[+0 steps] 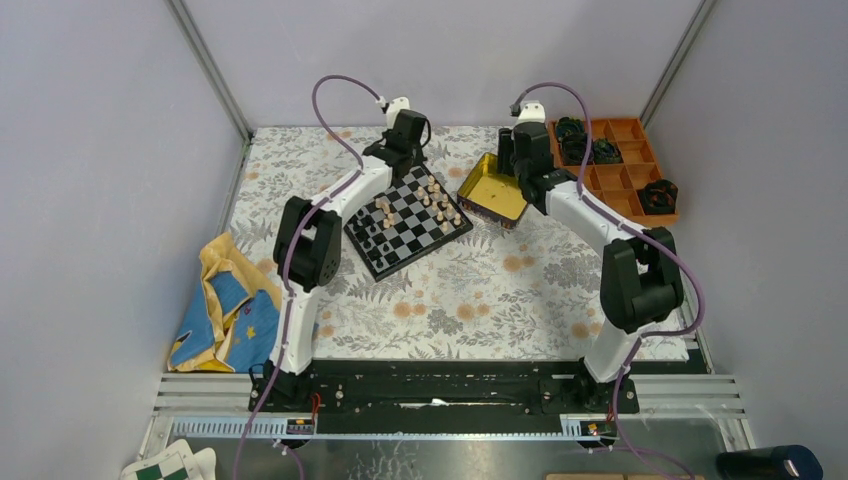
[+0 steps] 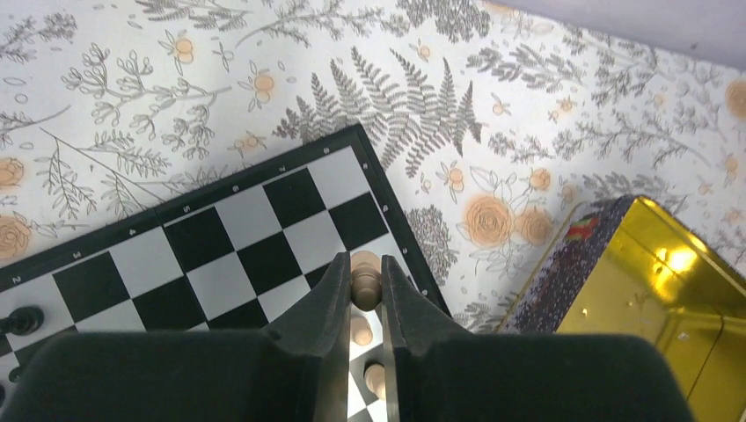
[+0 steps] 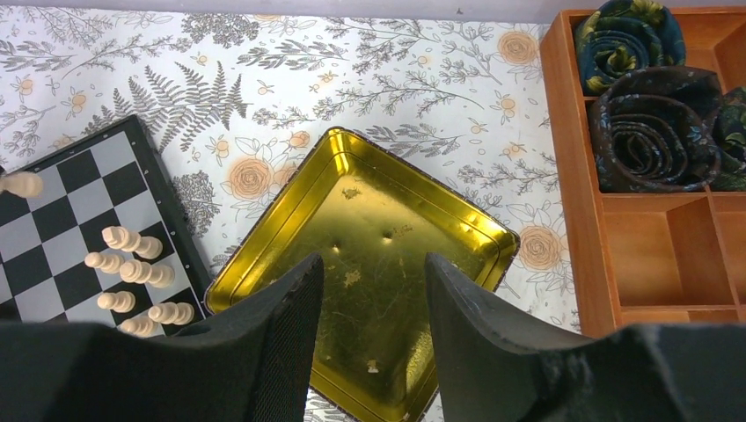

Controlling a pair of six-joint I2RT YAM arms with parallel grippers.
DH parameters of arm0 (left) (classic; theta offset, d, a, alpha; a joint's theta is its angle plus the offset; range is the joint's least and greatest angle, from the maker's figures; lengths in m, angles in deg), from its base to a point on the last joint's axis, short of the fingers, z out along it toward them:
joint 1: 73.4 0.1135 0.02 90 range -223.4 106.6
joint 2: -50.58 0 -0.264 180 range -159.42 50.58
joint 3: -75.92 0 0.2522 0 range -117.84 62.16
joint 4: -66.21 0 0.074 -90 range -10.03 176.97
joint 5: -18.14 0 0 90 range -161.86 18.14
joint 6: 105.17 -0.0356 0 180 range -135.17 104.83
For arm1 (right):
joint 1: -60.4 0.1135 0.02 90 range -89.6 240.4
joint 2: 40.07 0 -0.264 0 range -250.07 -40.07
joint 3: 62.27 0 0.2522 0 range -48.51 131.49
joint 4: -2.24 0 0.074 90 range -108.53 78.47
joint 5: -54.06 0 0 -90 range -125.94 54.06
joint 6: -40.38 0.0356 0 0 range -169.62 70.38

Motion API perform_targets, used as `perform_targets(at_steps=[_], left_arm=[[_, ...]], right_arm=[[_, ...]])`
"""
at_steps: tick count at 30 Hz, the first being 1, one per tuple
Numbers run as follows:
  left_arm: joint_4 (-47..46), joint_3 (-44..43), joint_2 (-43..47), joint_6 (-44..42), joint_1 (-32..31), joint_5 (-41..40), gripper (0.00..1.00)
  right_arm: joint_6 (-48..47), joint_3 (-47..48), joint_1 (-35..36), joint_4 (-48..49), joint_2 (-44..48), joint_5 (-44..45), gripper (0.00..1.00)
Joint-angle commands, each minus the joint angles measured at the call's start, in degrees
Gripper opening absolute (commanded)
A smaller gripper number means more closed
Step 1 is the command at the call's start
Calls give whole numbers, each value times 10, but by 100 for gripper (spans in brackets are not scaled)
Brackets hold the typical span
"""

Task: Set up the chess pieces on the board
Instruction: Place the chess piece on the chessboard.

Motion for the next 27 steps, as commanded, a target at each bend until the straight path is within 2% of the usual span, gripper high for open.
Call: perform_targets(at_steps=[1, 14, 27], left_arm=[[-27, -30, -20, 14, 16, 4, 0], [-47, -46, -58, -8, 18, 82, 0], [-44, -61, -88, -11, 17, 109, 0]], right_arm=[[7, 38, -3, 22, -13, -8, 53], [5, 72, -8, 20, -50, -5, 53], [14, 75, -19, 22, -64, -17, 53]])
